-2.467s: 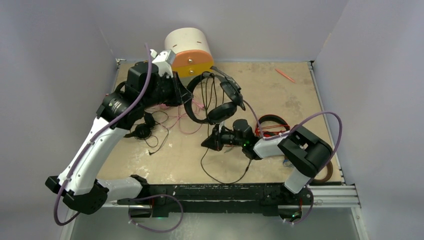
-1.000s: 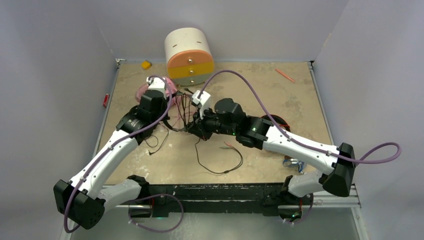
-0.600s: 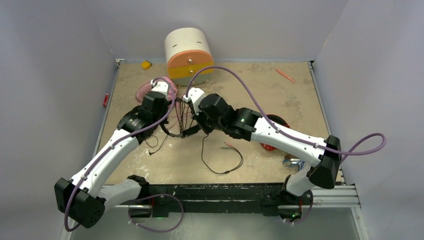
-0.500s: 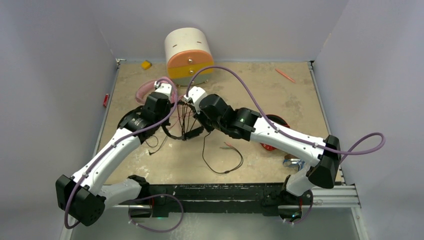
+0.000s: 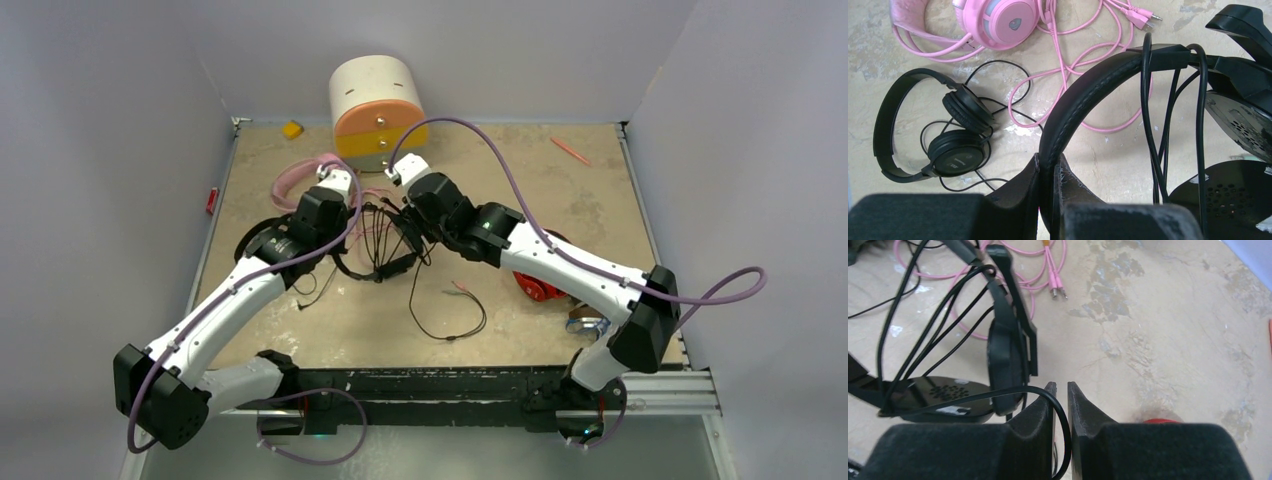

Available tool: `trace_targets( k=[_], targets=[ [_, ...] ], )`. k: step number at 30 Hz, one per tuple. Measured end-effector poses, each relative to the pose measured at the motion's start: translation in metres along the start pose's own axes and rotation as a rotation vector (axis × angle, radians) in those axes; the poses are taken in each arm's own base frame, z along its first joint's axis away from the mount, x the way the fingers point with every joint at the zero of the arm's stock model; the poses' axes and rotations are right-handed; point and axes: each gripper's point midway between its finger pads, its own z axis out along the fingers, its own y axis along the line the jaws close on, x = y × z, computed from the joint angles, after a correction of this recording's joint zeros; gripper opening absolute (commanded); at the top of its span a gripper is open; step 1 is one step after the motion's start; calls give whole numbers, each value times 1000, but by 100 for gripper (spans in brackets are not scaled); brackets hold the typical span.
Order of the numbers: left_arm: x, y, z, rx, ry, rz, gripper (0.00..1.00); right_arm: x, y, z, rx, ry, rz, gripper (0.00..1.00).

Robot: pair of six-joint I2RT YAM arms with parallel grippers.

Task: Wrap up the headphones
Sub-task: Wrap the headphones cable around the headphones.

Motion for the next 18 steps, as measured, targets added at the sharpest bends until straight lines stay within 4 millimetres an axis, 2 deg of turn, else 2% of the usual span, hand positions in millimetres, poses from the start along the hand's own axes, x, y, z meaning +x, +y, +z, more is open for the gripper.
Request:
trace_targets(
  k=[10, 15, 18],
  targets=[
    [2, -3, 1, 0, 8, 17, 0, 10, -22, 16, 67, 42, -3, 19],
    [8, 2, 1, -27, 29, 53, 0, 10, -39, 16, 123, 46, -16, 29],
    [11, 3, 3, -35, 43, 60, 0, 10, -42, 17, 129, 49, -23, 19]
  ],
)
